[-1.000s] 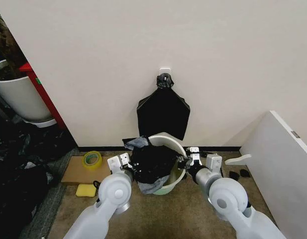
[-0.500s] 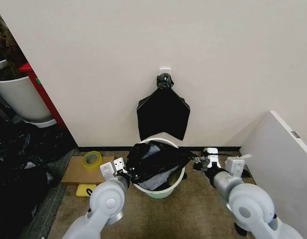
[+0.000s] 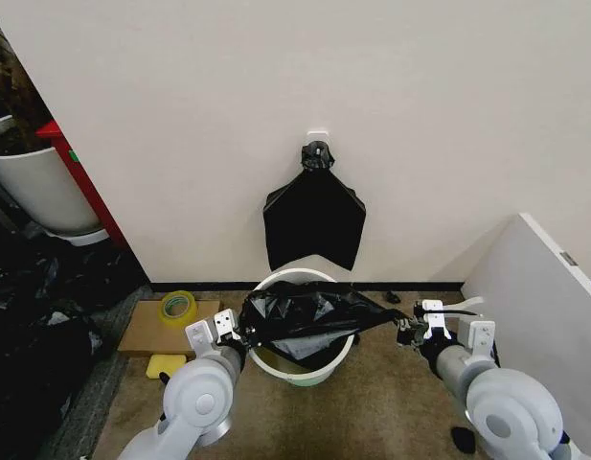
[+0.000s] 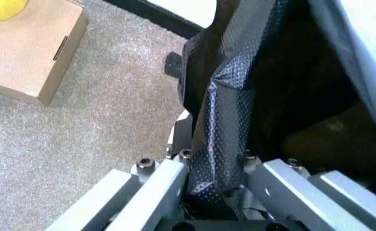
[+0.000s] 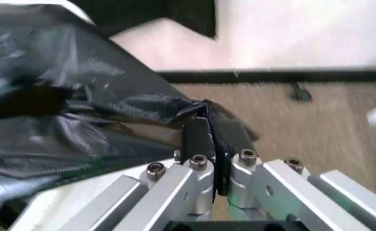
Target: Place the garbage bag over the trash bin.
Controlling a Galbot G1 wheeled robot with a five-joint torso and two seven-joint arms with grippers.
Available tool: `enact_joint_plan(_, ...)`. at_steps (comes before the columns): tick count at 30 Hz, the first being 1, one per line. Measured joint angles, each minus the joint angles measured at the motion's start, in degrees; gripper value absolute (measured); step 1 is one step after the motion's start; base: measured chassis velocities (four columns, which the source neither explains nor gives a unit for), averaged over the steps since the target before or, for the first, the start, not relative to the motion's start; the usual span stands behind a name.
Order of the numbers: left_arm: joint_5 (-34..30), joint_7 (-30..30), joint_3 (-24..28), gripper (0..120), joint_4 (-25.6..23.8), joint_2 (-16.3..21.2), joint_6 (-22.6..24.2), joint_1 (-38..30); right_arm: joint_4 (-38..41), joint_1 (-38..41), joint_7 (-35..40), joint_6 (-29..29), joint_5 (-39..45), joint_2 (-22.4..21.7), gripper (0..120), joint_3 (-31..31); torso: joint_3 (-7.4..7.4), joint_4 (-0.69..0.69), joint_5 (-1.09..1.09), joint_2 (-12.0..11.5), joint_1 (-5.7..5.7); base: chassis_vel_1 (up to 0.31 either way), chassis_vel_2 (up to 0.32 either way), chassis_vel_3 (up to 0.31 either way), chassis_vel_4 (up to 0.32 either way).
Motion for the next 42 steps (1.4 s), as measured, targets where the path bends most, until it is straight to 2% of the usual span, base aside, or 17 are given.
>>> enact_joint_plan(1, 0.07, 0.13, 0.00, 1, -0.41, 0.27, 0.13, 0.17, 0.92, -0.85, -3.22, 1.51, -3.57, -0.02, 1, -0.46, 0.00, 0.00, 0.00, 0.00, 0.00, 0.000, 0.000, 0.000, 0.000)
enact_joint_plan(3, 0.12, 0.32, -0.02, 1, -0.88, 0.75, 0.37, 0.25, 2.97, -2.34, -7.70, 3.89, -8.60, -0.51, 12, -1.28, 0.00, 0.00, -0.01, 0.00, 0.00, 0.000, 0.000, 0.000, 0.000)
enact_joint_plan(4, 0.12, 0.32, -0.02, 1, -0.88, 0.75, 0.37, 0.25, 2.97, -2.34, -7.70, 3.89, -8.60, -0.51, 12, -1.28, 0.00, 0.00, -0.01, 0.00, 0.00, 0.000, 0.000, 0.000, 0.000)
enact_joint_plan(7, 0.05, 0.59, -0.04, 1, -1.20, 1.48, 0.59, -0.04, 5.70, -5.21, -12.10, 6.33, -15.82, -1.74, 27, -1.81, 0.00, 0.00, 0.00, 0.00, 0.01, 0.000, 0.000, 0.000, 0.000)
enact_joint_plan(8, 0.05, 0.59, -0.04, 1, -1.20, 1.48, 0.59, -0.04, 5.70, -5.21, -12.10, 6.33, -15.82, -1.74, 27, -1.81, 0.00, 0.00, 0.00, 0.00, 0.01, 0.000, 0.000, 0.000, 0.000)
enact_joint_plan(11, 0.03, 1.15, -0.04, 1, -1.52, 2.03, 1.20, -0.51, 7.85, -9.44, -16.40, 10.06, -26.89, -3.42, 42, -1.77, 0.00, 0.00, 0.00, 0.00, 0.01, 0.000, 0.000, 0.000, 0.000)
enact_joint_plan(12, 0.03, 1.15, -0.04, 1, -1.52, 2.03, 1.20, -0.51, 7.85, -9.44, -16.40, 10.06, -26.89, -3.42, 42, -1.77, 0.00, 0.00, 0.00, 0.00, 0.01, 0.000, 0.000, 0.000, 0.000)
enact_joint_plan(14, 0.01, 1.30, 0.06, 1, -1.54, 2.17, 1.38, -0.78, 8.49, -11.94, -18.48, 12.72, -32.18, -4.41, 51, -1.08, 0.00, -0.01, 0.00, 0.00, 0.01, 0.000, 0.000, 0.000, 0.000)
enact_joint_plan(15, 0.01, 1.30, 0.06, 1, -1.54, 2.17, 1.38, -0.78, 8.49, -11.94, -18.48, 12.72, -32.18, -4.41, 51, -1.08, 0.00, -0.01, 0.00, 0.00, 0.01, 0.000, 0.000, 0.000, 0.000)
enact_joint_plan(17, 0.00, 1.40, 0.14, 1, -1.54, 2.37, 1.64, -1.11, 8.60, -13.51, -20.35, 16.28, -37.34, -5.59, 60, -0.41, 0.00, -0.01, 0.00, 0.00, 0.01, 0.000, 0.000, 0.000, 0.000)
enact_joint_plan(20, 0.34, 1.69, 0.23, 1, -1.63, 2.98, 2.30, -1.38, 8.52, -13.74, -21.42, 21.93, -46.50, -7.02, 75, 0.06, 0.00, -0.01, 0.00, 0.00, 0.01, 0.000, 0.000, 0.000, 0.000)
enact_joint_plan(24, 1.68, 2.49, 0.33, 1, -1.84, 3.61, 2.92, -1.25, 8.53, -12.61, -23.09, 24.67, -49.36, -8.59, 84, 0.13, 0.00, -0.02, 0.00, 0.00, 0.00, 0.000, 0.000, 0.000, 0.000)
enact_joint_plan(26, 4.74, 4.36, 0.90, 1, -1.93, 4.34, 3.72, -0.79, 7.32, -8.62, -25.54, 27.23, -50.84, -11.85, 95, -1.70, 0.01, 0.00, 0.00, 0.00, 0.01, 0.000, 0.000, 0.000, 0.000)
enact_joint_plan(28, 6.29, 5.52, 1.38, 1, -2.01, 4.75, 4.24, -0.57, 6.43, -5.56, -27.80, 29.10, -52.25, -13.85, 99, -3.18, 0.01, 0.01, 0.02, 0.00, 0.01, 0.000, 0.000, 0.000, 0.000)
enact_joint_plan(33, 8.62, 8.12, 2.43, 1, -2.10, 5.84, 5.16, -0.52, 6.16, -2.04, -32.19, 29.93, -52.75, -16.95, 100, -5.03, 0.01, 0.01, 0.00, 0.00, 0.01, 0.000, 0.000, 0.000, 0.000)
enact_joint_plan(35, 10.80, 11.57, 3.58, 1, -2.00, 7.56, 6.28, -1.57, 5.43, -0.78, -35.01, 30.34, -53.38, -19.29, 100, -6.21, 0.01, -0.02, -0.01, 0.00, 0.01, 0.000, 0.000, 0.000, 0.000)
enact_joint_plan(42, 16.50, 18.26, 5.22, 1, -1.41, 10.52, 7.60, -4.28, 3.23, 3.74, -38.10, 30.92, -54.00, -20.35, 100, -10.48, 0.01, 0.00, 0.00, 0.00, 0.01, 0.000, 0.000, 0.000, 0.000)
